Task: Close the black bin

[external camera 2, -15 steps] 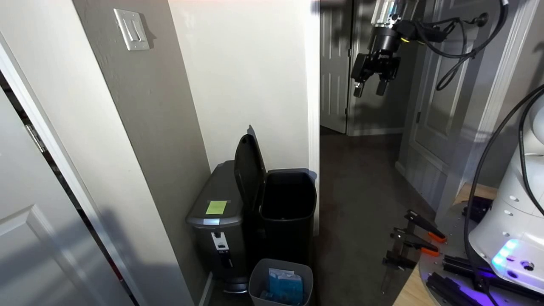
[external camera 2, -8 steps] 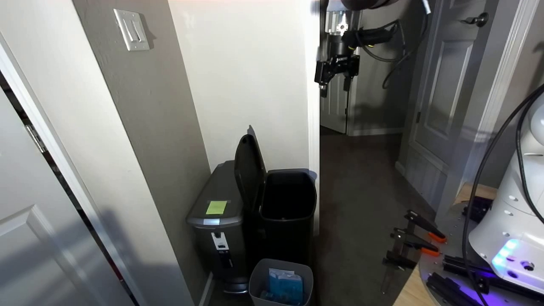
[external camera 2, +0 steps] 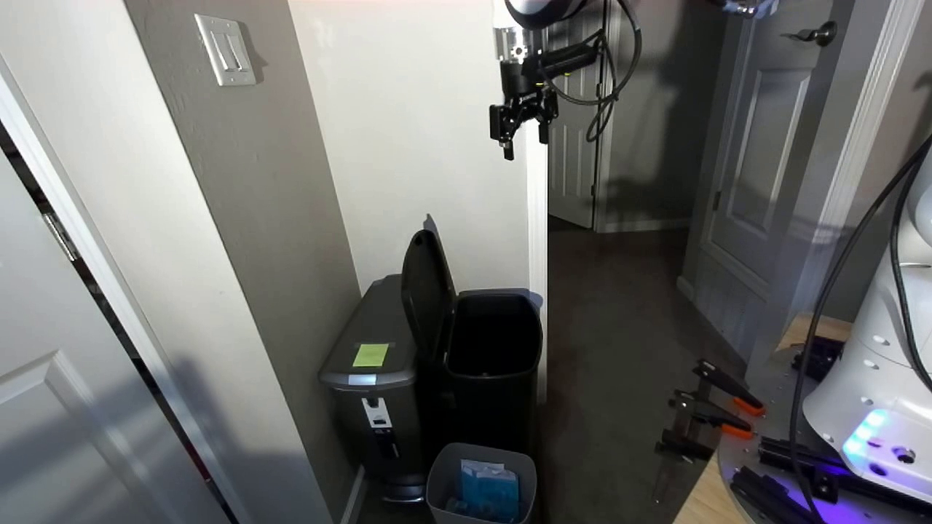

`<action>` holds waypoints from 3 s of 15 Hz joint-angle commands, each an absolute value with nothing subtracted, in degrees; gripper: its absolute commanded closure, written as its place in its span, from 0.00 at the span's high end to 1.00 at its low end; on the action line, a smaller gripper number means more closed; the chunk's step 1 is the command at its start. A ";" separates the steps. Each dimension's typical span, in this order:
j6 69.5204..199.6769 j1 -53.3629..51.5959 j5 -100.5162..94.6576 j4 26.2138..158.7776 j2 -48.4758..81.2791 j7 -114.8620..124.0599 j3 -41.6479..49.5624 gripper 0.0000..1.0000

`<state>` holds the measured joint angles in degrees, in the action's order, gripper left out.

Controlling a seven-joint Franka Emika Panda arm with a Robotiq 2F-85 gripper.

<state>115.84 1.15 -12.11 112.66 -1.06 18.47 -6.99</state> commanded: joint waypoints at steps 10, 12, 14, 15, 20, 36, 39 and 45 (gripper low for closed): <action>103.85 -4.64 -11.18 91.10 14.12 16.95 -4.50 1.00; 103.75 -4.63 -11.18 90.89 14.18 16.91 -4.44 1.00; 103.72 -4.63 -11.18 90.85 14.19 16.91 -4.43 1.00; 103.71 -4.63 -11.18 90.85 14.18 16.91 -4.43 1.00; 102.49 -5.62 -11.40 83.58 20.32 16.41 -3.70 1.00; 90.46 -10.78 -9.24 46.17 49.20 15.83 -1.69 1.00; 87.42 -10.99 -8.17 40.27 53.25 16.04 -1.49 1.00; 84.97 -10.33 -7.05 32.35 59.62 16.93 -2.78 1.00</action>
<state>87.67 -10.62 -8.19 37.41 56.34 17.18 -2.23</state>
